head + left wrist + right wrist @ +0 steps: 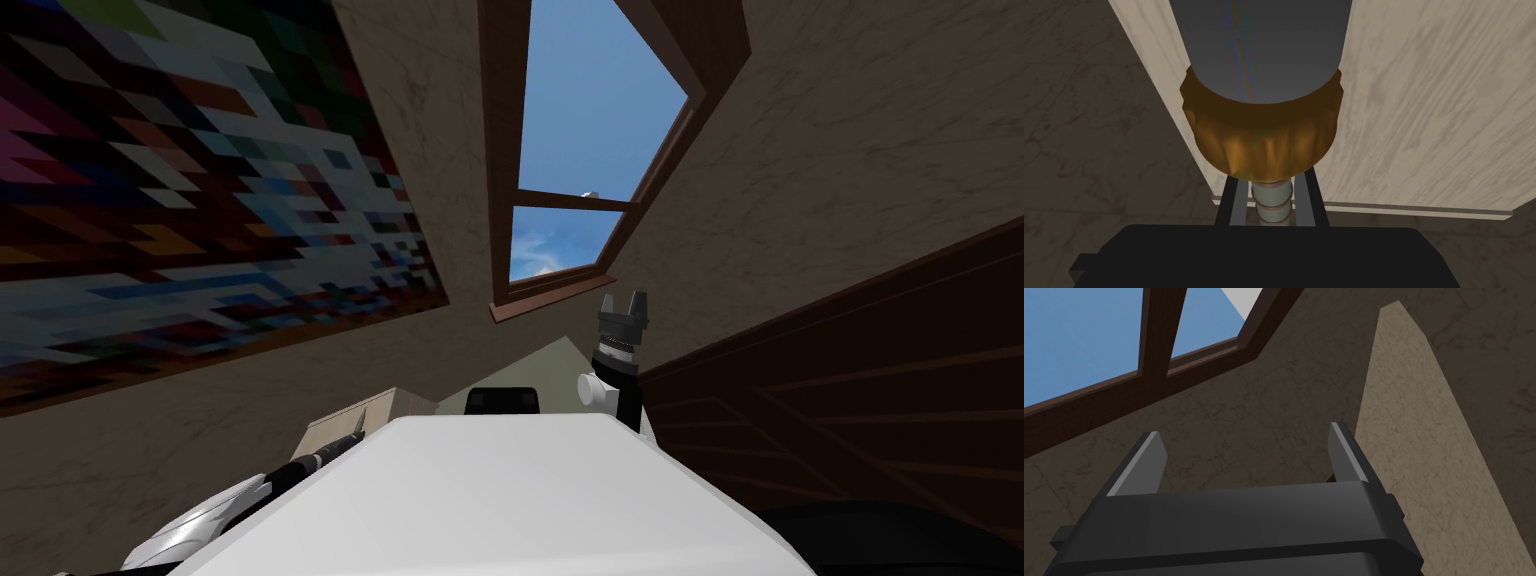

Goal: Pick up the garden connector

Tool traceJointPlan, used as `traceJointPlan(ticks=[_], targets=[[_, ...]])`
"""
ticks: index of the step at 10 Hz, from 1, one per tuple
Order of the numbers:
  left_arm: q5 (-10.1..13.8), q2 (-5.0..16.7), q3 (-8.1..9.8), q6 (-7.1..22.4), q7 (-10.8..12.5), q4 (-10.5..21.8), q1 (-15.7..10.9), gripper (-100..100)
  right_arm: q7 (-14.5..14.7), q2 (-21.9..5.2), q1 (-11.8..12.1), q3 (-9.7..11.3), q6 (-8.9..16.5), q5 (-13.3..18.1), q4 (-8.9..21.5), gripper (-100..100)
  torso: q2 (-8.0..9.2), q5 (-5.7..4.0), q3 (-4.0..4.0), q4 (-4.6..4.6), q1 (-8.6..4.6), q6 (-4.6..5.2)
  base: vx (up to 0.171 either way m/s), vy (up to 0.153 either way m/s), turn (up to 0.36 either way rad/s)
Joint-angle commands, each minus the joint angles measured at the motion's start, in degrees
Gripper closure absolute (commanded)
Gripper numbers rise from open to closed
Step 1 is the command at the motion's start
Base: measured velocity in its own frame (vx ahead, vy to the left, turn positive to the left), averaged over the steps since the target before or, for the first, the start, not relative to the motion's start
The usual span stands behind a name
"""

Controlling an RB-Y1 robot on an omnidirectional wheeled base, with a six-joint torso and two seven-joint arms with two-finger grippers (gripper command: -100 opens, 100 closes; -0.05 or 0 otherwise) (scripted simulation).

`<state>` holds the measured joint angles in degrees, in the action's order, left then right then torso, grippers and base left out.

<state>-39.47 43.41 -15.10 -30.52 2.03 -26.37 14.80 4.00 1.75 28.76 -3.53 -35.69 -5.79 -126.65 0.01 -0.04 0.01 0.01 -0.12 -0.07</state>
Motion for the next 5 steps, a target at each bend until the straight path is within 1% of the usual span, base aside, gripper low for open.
traceJointPlan(ticks=[1, 2, 3, 4, 5], targets=[[2.2, 0.3, -1.02, 0.1, -0.3, 0.0, 0.2, 100, 0.0, 0.0, 0.0, 0.0, 0.0, 0.0, 0.0, 0, 0.00, 0.00, 0.00, 0.00, 0.00, 0.00, 0.006, -0.010, -0.011], [4.2, 1.2, -3.03, 0.2, -0.8, -0.8, 1.2, 100, 0.0, 0.0, 0.0, 0.0, 0.0, 0.0, 0.0, 0, 0.00, 0.01, 0.00, 0.01, 0.01, 0.01, 0.007, -0.019, -0.040], [5.3, 1.2, -3.03, 0.2, -0.8, -0.8, 1.2, 100, 0.0, 0.0, 0.0, 0.0, 0.0, 0.0, 0.0, 0, 0.00, 0.01, 0.00, 0.01, -0.02, 0.01, 0.006, -0.016, -0.017], [4.4, 1.1, -2.83, 0.4, -0.6, -0.9, 1.1, 100, 0.0, 0.0, 0.0, 0.0, 0.0, 0.0, 0.0, 0, 0.00, 0.00, 0.00, 0.01, -0.01, 0.01, 0.002, -0.005, 0.001], [4.6, 1.1, -2.88, 0.3, -0.6, -0.9, 1.1, 0, 0.0, 0.0, 0.0, 0.0, 0.0, 0.0, 0.0, 0, 0.00, 0.00, 0.01, 0.01, 0.02, 0.01, 0.000, 0.000, 0.000]])
